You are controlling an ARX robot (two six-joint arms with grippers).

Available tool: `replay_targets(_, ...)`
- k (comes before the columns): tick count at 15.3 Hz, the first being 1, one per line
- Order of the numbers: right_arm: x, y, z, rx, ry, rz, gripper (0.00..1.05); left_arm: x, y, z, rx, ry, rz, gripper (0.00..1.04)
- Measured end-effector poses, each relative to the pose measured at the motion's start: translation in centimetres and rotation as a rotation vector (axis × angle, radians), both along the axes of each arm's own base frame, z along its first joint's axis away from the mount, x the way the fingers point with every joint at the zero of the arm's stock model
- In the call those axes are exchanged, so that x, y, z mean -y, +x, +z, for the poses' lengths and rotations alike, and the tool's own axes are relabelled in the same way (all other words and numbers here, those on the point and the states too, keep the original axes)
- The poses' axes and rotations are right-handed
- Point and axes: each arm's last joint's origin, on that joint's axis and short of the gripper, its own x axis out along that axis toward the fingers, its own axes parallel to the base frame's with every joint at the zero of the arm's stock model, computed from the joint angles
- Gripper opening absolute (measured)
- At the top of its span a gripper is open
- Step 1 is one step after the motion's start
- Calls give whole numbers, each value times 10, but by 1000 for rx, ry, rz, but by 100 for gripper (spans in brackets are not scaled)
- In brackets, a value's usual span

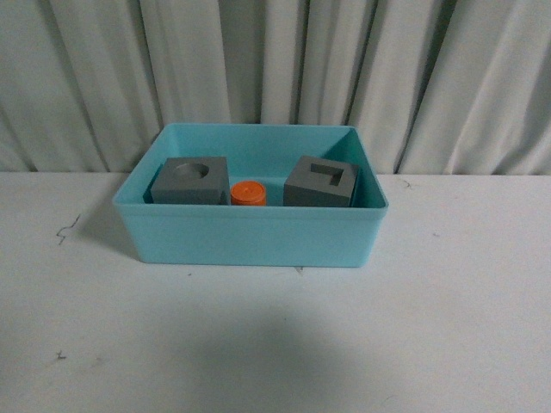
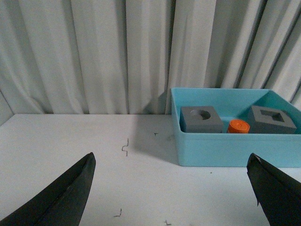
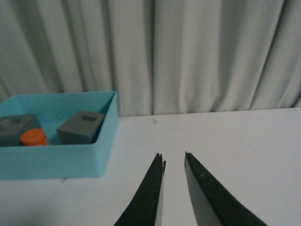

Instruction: Place gray and orange parts in blue box

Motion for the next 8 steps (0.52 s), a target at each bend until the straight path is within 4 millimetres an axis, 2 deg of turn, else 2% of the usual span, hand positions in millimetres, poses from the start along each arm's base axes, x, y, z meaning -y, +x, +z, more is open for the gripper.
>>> replay_targets(2, 12, -6, -8, 20, -14, -15, 1, 0, 0, 0, 0, 0, 1, 98)
replay_targets(8, 11, -21, -7, 14, -13, 2, 2, 0, 0, 0, -1, 0, -1, 98)
